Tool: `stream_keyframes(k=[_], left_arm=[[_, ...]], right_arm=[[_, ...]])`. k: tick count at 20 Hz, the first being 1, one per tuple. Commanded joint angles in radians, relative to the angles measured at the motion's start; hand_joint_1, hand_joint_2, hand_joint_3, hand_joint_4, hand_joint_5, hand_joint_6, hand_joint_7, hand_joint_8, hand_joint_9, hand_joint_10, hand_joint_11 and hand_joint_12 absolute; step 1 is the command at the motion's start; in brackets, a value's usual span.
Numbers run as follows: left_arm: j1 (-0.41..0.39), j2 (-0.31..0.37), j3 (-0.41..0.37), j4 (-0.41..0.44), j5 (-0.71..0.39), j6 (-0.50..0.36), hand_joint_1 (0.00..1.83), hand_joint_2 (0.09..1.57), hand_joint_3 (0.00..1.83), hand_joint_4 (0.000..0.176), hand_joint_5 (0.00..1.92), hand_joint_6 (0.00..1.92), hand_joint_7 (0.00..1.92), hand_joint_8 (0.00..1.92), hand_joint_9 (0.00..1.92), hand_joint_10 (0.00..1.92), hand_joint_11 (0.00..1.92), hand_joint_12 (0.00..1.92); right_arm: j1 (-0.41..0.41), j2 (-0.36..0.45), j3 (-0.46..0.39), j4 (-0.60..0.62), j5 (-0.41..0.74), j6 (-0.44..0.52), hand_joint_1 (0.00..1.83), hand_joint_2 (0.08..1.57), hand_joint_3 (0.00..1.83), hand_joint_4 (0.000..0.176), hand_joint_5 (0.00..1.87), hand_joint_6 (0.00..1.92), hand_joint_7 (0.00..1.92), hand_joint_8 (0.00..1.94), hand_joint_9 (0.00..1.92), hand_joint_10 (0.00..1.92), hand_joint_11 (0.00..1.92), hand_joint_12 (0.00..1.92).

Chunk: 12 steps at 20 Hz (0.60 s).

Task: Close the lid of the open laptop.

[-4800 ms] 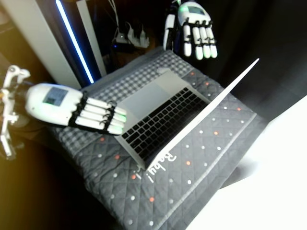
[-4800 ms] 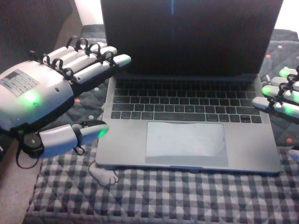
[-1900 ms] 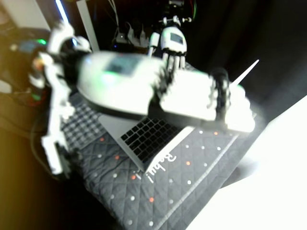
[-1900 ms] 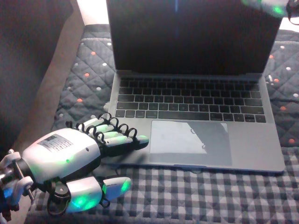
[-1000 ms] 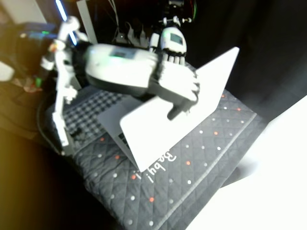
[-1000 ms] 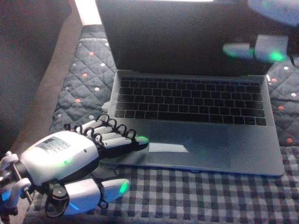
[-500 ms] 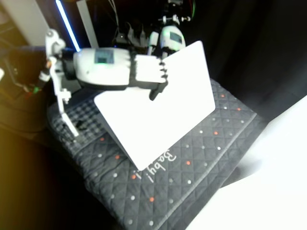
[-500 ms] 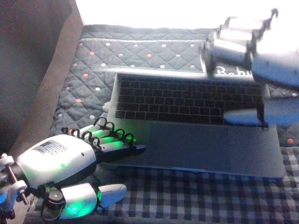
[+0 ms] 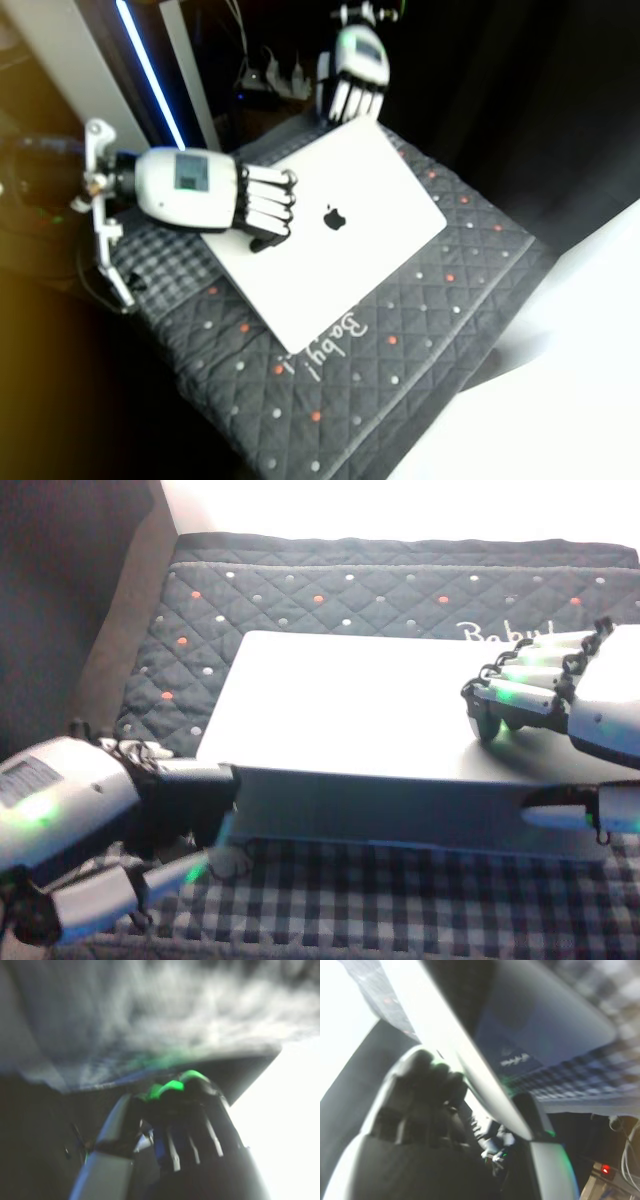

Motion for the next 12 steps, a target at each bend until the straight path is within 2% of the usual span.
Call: stream_keyframes(k=[1, 2, 3, 4, 5, 6, 7, 8, 9, 10, 11, 12], left_arm=[[0.0, 0.008, -0.005, 0.0, -0.175, -0.005, 0.79, 1.14, 0.52, 0.082, 0.59, 1.78, 1.07, 1.82, 1.16, 1.92, 1.0, 1.92], [0.007, 0.019, -0.009, -0.009, -0.209, -0.004, 1.08, 0.96, 0.78, 0.0, 0.71, 1.53, 0.75, 1.9, 0.94, 1.92, 0.93, 1.92], [0.011, 0.023, -0.01, -0.021, -0.232, -0.002, 1.13, 1.0, 0.69, 0.0, 0.69, 1.47, 0.68, 1.92, 0.92, 1.92, 0.93, 1.92], [0.014, 0.024, -0.008, -0.034, -0.252, -0.001, 1.13, 1.0, 0.69, 0.0, 0.69, 1.47, 0.68, 1.92, 0.92, 1.92, 0.93, 1.92], [0.016, 0.024, -0.005, -0.052, -0.284, -0.001, 1.14, 1.05, 0.59, 0.0, 0.65, 1.4, 0.68, 1.92, 1.02, 1.92, 1.06, 1.92], [0.018, 0.024, -0.004, -0.062, -0.303, 0.001, 1.14, 1.05, 0.59, 0.0, 0.65, 1.4, 0.68, 1.92, 1.02, 1.92, 1.06, 1.92], [0.02, 0.024, -0.004, -0.076, -0.329, 0.008, 1.15, 0.98, 0.73, 0.0, 0.64, 1.46, 0.74, 1.92, 1.1, 1.92, 1.19, 1.92], [0.02, 0.024, -0.004, -0.091, -0.345, 0.019, 0.81, 1.05, 0.77, 0.037, 0.57, 1.83, 0.75, 1.92, 0.96, 1.92, 1.13, 1.92], [0.021, 0.024, -0.001, -0.107, -0.353, 0.025, 0.81, 1.05, 0.77, 0.037, 0.57, 1.83, 0.75, 1.92, 0.96, 1.92, 1.13, 1.92], [0.021, 0.024, 0.006, -0.122, -0.355, 0.028, 0.95, 1.16, 0.57, 0.017, 0.51, 1.78, 0.58, 1.92, 0.76, 1.92, 0.95, 1.92], [0.02, 0.024, 0.011, -0.132, -0.354, 0.031, 0.93, 1.33, 0.29, 0.019, 0.43, 1.81, 0.49, 1.92, 0.54, 1.92, 0.74, 1.92], [0.02, 0.023, 0.015, -0.14, -0.359, 0.032, 0.92, 1.48, 0.03, 0.0, 0.3, 1.92, 0.49, 1.83, 0.35, 1.92, 0.48, 1.92]], right_arm=[[-0.009, 0.003, 0.002, 0.018, 0.05, 0.005, 0.55, 1.34, 0.01, 0.0, 0.02, 1.55, 0.18, 1.35, 0.13, 1.67, 0.13, 1.92], [-0.035, -0.001, 0.003, 0.033, 0.05, 0.005, 0.58, 1.34, 0.01, 0.0, 0.06, 1.48, 0.2, 1.25, 0.15, 1.61, 0.14, 1.92], [-0.053, -0.003, 0.002, 0.04, 0.05, 0.005, 0.58, 1.34, 0.0, 0.0, 0.08, 1.46, 0.21, 1.21, 0.14, 1.58, 0.11, 1.92], [-0.071, -0.005, 0.001, 0.045, 0.05, 0.005, 0.58, 1.34, 0.0, 0.0, 0.08, 1.46, 0.21, 1.21, 0.14, 1.58, 0.11, 1.92], [-0.094, -0.008, 0.0, 0.054, 0.049, 0.005, 0.48, 1.35, 0.0, 0.0, 0.07, 1.43, 0.23, 1.26, 0.21, 1.57, 0.2, 1.92], [-0.107, -0.009, -0.002, 0.059, 0.049, 0.005, 0.48, 1.35, 0.0, 0.0, 0.07, 1.43, 0.23, 1.26, 0.21, 1.57, 0.2, 1.92], [-0.122, -0.01, -0.005, 0.062, 0.048, 0.006, 0.45, 1.37, 0.01, 0.0, 0.05, 1.43, 0.24, 1.25, 0.25, 1.49, 0.23, 1.92], [-0.136, -0.011, -0.007, 0.063, 0.047, 0.01, 0.45, 1.37, 0.0, 0.0, 0.01, 1.47, 0.23, 1.27, 0.27, 1.51, 0.27, 1.92], [-0.15, -0.012, -0.008, 0.063, 0.046, 0.02, 0.45, 1.37, 0.0, 0.0, 0.01, 1.47, 0.23, 1.27, 0.27, 1.51, 0.27, 1.92], [-0.165, -0.014, -0.009, 0.063, 0.046, 0.031, 0.5, 1.38, 0.0, 0.0, 0.04, 1.38, 0.22, 1.23, 0.25, 1.5, 0.25, 1.91], [-0.176, -0.016, -0.011, 0.062, 0.046, 0.033, 0.51, 1.39, 0.0, 0.0, 0.05, 1.33, 0.23, 1.17, 0.25, 1.43, 0.26, 1.86], [-0.181, -0.017, -0.012, 0.062, 0.046, 0.034, 0.55, 1.38, 0.0, 0.0, 0.05, 1.25, 0.24, 1.09, 0.24, 1.39, 0.21, 1.86]])
